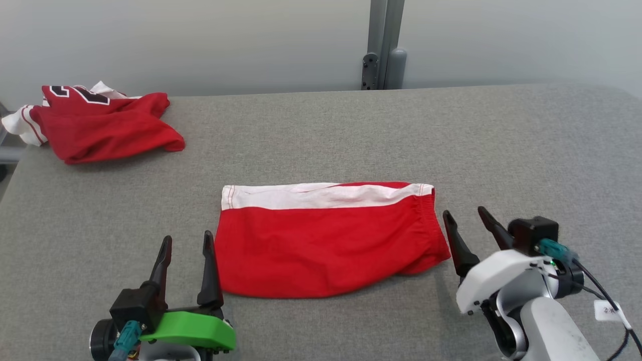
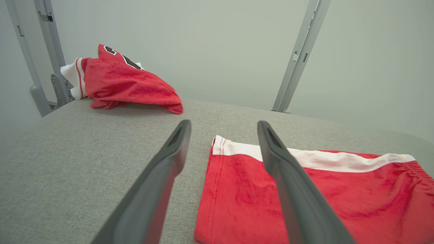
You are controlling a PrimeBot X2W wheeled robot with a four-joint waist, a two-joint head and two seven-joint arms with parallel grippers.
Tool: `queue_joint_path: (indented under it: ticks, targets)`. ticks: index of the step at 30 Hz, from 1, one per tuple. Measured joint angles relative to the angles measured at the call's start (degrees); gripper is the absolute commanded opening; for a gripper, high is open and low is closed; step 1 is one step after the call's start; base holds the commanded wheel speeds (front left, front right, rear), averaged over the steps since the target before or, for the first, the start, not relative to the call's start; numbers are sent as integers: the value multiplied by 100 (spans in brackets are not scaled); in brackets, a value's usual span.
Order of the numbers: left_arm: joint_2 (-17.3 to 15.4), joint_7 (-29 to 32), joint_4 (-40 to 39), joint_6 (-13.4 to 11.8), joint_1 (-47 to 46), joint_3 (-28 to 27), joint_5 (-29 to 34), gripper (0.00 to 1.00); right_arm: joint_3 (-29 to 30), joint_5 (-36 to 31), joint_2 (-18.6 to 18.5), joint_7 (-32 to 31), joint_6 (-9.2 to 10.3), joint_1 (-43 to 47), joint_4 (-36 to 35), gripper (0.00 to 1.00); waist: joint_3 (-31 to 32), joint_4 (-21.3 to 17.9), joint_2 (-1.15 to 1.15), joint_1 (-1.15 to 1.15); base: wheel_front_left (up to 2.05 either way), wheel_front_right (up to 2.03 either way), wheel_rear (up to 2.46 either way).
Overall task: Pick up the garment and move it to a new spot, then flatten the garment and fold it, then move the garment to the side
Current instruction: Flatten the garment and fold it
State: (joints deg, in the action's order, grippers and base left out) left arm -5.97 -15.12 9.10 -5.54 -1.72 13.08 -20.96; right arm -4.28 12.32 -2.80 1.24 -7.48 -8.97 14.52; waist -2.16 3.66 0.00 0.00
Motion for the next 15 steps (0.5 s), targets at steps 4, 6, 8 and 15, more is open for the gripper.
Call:
queue_joint_path:
  ticks: [4,6,8,15]
  targets:
    - [102,0,35,57,-4,23,36,100,-87,-140,-1,-564,-1,-529,667,100,-53,116,0,0,0,0,0]
    - [140,0,67,97,-9,19,41,100,-48,-159,-29,-868,-1,-773,1001,100,-87,188,0,0,0,0,0]
    - [170,0,89,107,-15,8,44,100,8,-130,-47,-1109,-1,-925,1278,100,-118,257,0,0,0,0,0]
    - [257,0,166,174,-30,-68,56,100,0,357,-166,-1685,-1,-1260,1971,100,-273,460,0,0,0,0,0]
